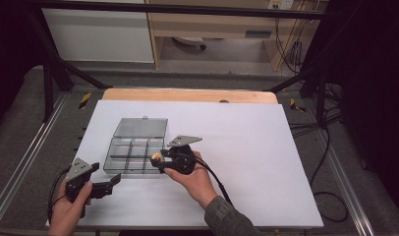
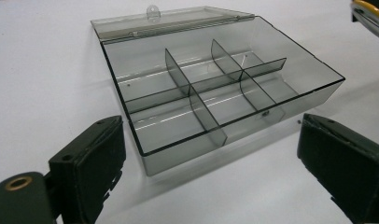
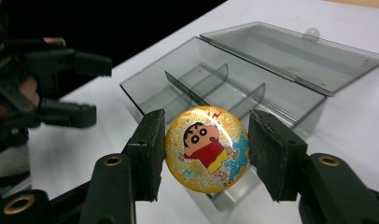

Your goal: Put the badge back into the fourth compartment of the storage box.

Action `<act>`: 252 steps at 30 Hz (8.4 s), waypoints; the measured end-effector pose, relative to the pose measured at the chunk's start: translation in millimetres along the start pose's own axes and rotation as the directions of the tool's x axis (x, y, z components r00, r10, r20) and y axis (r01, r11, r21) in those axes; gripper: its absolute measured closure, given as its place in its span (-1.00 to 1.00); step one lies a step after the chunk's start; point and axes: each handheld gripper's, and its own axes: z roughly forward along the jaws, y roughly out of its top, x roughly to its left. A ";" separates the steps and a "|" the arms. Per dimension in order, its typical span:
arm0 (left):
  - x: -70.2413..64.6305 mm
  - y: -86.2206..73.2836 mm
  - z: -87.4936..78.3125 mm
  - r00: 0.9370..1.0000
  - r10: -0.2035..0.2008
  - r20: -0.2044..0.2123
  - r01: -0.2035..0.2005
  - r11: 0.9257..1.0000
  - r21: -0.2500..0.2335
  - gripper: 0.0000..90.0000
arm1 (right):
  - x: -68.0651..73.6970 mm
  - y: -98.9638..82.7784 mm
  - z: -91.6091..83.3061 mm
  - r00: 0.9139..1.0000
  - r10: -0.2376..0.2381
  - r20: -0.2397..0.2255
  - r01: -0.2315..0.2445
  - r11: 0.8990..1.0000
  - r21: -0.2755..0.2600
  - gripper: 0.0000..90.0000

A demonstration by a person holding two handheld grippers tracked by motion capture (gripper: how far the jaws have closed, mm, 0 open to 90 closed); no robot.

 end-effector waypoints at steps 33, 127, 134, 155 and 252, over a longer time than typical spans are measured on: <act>1.1 -1.5 -1.0 1.000 0.001 -0.017 -0.001 1.000 0.008 -0.82 | 4.4 41.6 78.3 0.991 0.084 -0.107 -0.085 0.996 0.004 0.06; 11.2 -4.1 -4.5 0.998 -0.040 -0.056 0.042 0.999 0.025 -0.83 | 42.9 54.8 132.8 0.991 0.020 -0.134 -0.006 0.995 0.104 0.06; 11.0 -4.1 -4.3 0.998 -0.038 -0.055 0.040 0.999 0.023 -0.83 | 43.4 53.8 134.3 0.992 0.013 -0.124 0.002 0.993 0.117 0.06; 10.2 -4.2 -3.8 0.998 -0.037 -0.049 0.038 0.999 0.028 -0.83 | 43.5 46.7 134.5 0.994 -0.005 -0.111 0.023 0.987 0.159 0.05; 2.2 -4.4 1.2 0.999 -0.009 -0.034 0.010 0.999 0.034 -0.83 | -73.0 10.3 -95.2 0.976 -0.074 0.207 0.092 0.993 -0.076 -0.88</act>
